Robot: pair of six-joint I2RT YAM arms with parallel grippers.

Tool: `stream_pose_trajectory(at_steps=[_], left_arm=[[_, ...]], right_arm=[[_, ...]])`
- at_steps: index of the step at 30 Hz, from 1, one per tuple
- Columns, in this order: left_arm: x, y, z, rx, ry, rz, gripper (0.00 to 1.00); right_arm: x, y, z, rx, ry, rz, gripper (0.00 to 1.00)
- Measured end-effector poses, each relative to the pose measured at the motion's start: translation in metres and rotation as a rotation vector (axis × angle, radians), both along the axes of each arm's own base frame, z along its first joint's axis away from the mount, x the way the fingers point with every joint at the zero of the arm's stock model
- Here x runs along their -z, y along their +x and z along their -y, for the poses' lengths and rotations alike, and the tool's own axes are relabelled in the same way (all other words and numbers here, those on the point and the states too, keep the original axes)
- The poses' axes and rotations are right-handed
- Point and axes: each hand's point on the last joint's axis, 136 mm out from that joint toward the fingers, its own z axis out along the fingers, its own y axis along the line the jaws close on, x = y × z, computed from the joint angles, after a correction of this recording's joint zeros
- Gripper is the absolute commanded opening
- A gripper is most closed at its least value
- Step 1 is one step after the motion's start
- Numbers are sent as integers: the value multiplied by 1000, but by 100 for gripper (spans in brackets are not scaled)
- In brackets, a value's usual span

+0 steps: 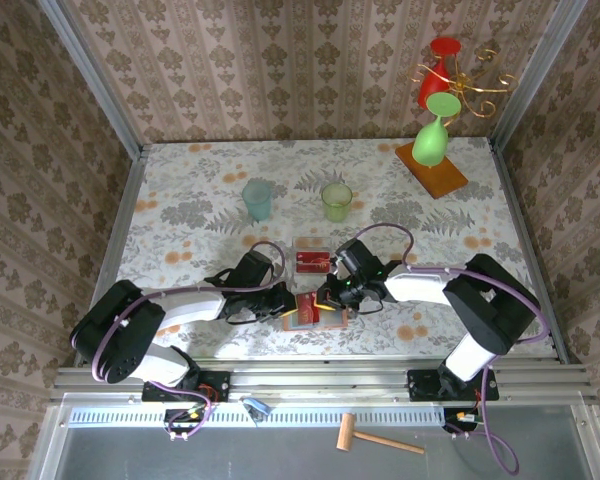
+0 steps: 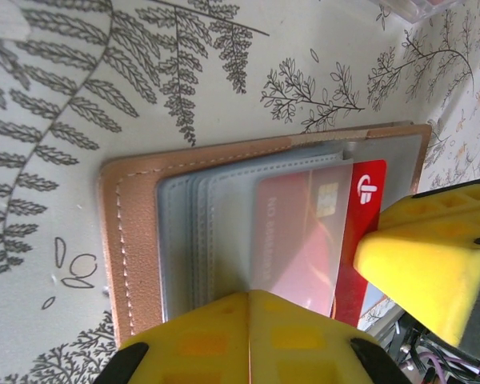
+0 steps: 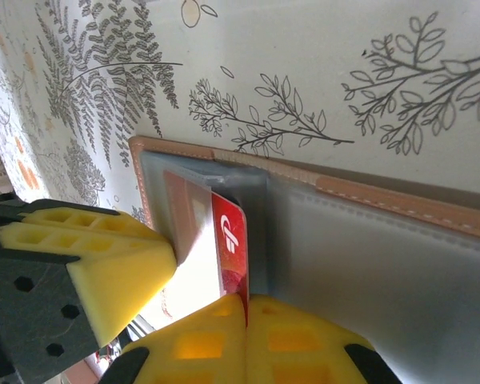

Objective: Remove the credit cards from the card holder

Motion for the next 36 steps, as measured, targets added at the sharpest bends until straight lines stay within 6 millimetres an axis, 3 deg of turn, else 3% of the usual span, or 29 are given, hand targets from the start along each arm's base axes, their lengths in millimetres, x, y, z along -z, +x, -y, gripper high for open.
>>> stream_pose_trajectory(at_steps=[17,28,36], left_arm=[[0,-1,-1,2,3,-1,8],[0,-1,-3,-3,3,-1,8],[0,-1,-3,-4,3,-1,8]], right_arm=[[-11,-4,35,-2,-99,38,4],[-11,-6,38,-1,-114,36,5],[-13,-8,29,1,-89,27,13]])
